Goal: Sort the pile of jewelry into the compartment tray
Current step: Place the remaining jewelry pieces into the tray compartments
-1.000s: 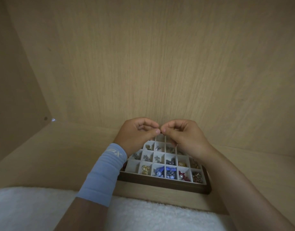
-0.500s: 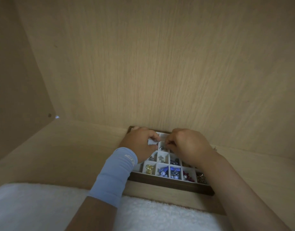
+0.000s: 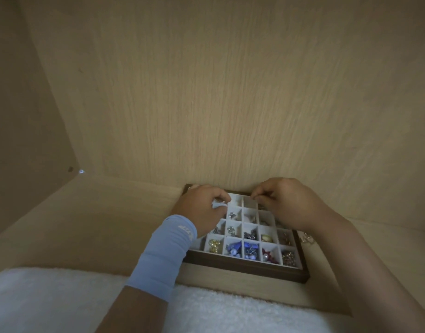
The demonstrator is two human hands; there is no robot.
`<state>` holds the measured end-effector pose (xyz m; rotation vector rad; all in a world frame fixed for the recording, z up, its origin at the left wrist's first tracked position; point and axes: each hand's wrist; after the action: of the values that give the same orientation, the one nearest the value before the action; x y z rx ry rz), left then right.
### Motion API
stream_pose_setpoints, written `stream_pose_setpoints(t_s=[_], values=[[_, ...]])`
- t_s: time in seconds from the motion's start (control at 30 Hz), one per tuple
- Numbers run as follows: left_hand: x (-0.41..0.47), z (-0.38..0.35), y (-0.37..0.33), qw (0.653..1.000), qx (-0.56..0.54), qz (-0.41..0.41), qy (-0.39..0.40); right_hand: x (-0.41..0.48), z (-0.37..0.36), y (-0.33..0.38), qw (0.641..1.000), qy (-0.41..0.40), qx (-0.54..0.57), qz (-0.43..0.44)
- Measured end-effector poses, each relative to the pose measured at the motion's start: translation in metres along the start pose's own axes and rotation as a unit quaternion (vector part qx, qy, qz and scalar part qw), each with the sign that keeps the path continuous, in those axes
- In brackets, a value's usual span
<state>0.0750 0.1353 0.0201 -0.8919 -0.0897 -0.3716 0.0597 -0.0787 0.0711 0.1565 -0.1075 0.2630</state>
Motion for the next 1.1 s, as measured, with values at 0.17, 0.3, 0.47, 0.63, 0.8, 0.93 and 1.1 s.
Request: stream_pose_setpoints(t_s=[0.17, 0.3, 0.47, 0.63, 0.8, 0.93, 1.1], values=[[0.0, -0.012, -0.019, 0.999, -0.039, -0.023, -0.009, -0.011, 0.017, -0.041, 0.998, 0.016, 0.027, -0.063], [-0.002, -0.037, -0.043, 0.998, -0.032, -0.056, 0.025, -0.029, 0.025, -0.076, 0.994, 0.054, 0.019, -0.094], [0.006, -0.079, -0.077, 0.994, -0.001, -0.079, 0.069, -0.044, 0.026, -0.093, 0.984, 0.147, 0.009, -0.101], [0.011, -0.115, -0.093, 0.99, 0.084, -0.099, 0.06, -0.043, 0.015, -0.097, 0.973, 0.197, -0.016, -0.117], [0.009, -0.123, -0.089, 0.986, 0.104, -0.128, 0.024, -0.041, 0.01, -0.091, 0.972, 0.193, -0.05, -0.124], [0.008, -0.123, -0.086, 0.989, 0.077, -0.128, 0.021, -0.04, 0.006, -0.098, 0.968, 0.217, -0.016, -0.122], [0.009, -0.122, -0.087, 0.991, 0.061, -0.118, 0.034, -0.042, 0.007, -0.108, 0.966, 0.224, 0.053, -0.117]])
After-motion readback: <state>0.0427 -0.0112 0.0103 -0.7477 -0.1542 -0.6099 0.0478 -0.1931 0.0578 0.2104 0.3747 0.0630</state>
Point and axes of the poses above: each hand's wrist, its own x-axis towards the middle knuckle, its own z-axis out of the back of the hand, y = z × x, and after that the axes turned 11 degrees about -x, right-handed
